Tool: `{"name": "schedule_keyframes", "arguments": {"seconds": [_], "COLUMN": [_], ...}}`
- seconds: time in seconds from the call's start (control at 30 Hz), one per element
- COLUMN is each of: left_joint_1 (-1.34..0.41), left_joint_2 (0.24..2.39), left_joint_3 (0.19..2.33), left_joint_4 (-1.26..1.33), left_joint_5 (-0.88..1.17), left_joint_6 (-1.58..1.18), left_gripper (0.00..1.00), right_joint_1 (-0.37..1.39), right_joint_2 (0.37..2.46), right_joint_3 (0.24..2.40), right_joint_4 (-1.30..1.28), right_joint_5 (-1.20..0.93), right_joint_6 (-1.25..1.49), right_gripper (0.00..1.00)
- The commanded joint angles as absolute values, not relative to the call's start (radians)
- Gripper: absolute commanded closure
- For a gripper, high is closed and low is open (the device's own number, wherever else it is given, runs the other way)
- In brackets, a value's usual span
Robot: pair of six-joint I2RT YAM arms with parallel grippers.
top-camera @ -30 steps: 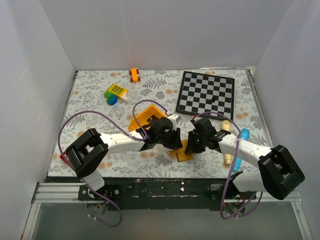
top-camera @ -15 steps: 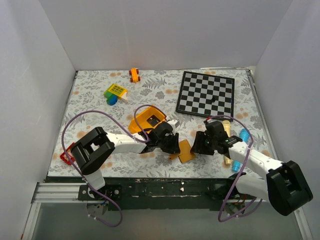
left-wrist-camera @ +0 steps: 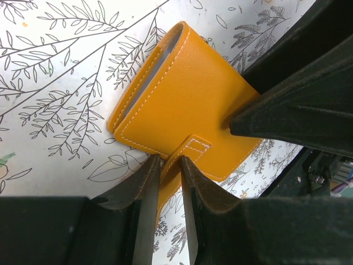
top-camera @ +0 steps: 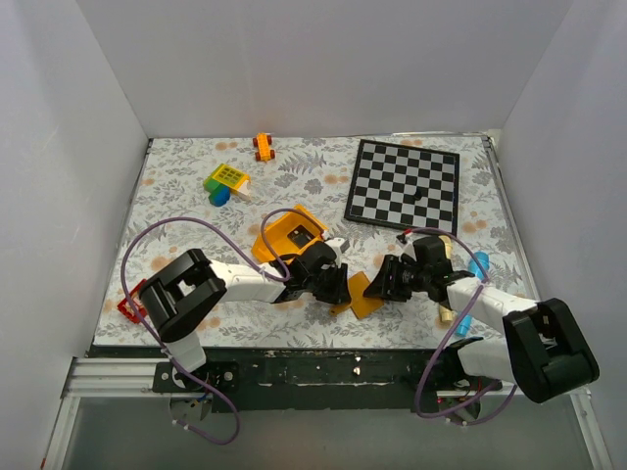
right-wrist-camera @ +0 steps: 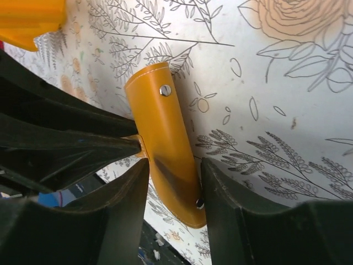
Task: Put the credit cards into the card holder
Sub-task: Close the card holder at the center of the board.
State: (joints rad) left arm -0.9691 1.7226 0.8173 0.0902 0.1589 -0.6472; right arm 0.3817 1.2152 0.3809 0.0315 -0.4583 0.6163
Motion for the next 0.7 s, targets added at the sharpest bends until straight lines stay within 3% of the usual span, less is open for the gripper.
{"name": "schedule_keyframes", "arguments": {"seconds": [0.0,0.23,0.37,0.47,0.67], "left_joint_1": [-0.976,-0.976,-0.976,-0.97,-0.888], "left_joint_2": [1.741,1.753,1.726,1.663,1.397], "left_joint_3": [0.804,0.801,0.81,0.837,0.827], "left_joint_4": [0.075,0.092,0.068,-0.032,-0.15], "left_joint_5": [0.137,0.132,0.103,0.028,-0.103], "left_joint_6": [-0.64,-0.64,-0.637,-0.624,-0.608], "left_gripper": [0.78,0.78,0.79,0.79,0.78], "right_joint_1": [0.38,0.38,0.38,0.38,0.385], "right_joint_2": [1.235,1.246,1.226,1.148,0.968], "right_joint_3": [0.376,0.376,0.396,0.431,0.633], "right_joint_4": [0.144,0.175,0.147,0.039,-0.358], "right_joint_5": [-0.577,-0.627,-0.632,-0.574,-0.266], "right_joint_6": [0.618,0.623,0.617,0.586,0.428], "right_gripper": [0.53,0.7,0.99,0.99,0.99]}}
